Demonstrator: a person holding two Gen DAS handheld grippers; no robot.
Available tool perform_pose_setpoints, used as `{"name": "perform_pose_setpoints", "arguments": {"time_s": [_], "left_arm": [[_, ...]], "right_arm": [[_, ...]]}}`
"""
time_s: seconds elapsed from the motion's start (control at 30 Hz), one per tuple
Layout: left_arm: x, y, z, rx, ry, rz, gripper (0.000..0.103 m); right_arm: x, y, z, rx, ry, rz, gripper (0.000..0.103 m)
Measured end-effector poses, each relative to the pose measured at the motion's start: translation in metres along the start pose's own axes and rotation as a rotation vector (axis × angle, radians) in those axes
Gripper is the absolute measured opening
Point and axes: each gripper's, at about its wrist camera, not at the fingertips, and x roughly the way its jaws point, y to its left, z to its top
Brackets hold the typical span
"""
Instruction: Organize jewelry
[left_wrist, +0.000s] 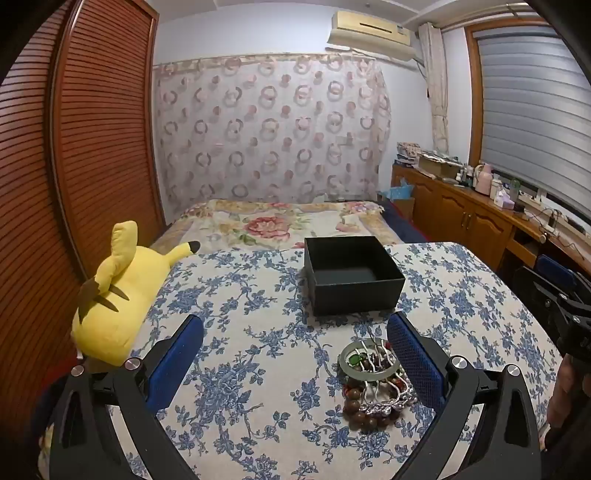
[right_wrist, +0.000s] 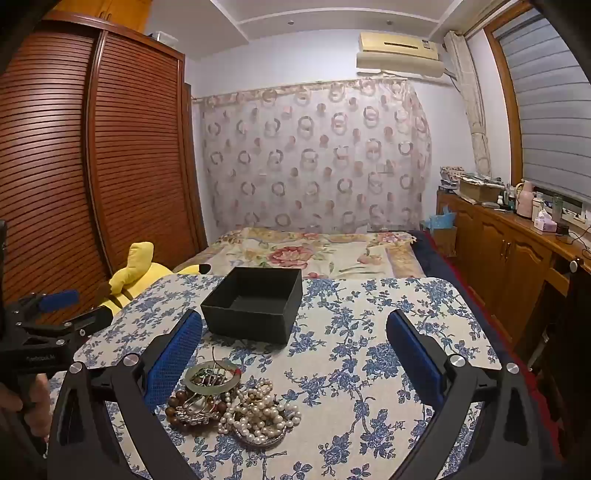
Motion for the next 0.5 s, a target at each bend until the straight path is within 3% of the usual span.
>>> {"name": "perform_pose_setpoints", "arguments": {"time_s": [0.5], "left_arm": [[-0.0031, -0.0014, -0.0016, -0.006, -0.01, -0.003, 0.097]], "right_arm": [[-0.0038, -0.0011, 0.0005, 0.002, 0.002, 0.001, 0.101]]}}
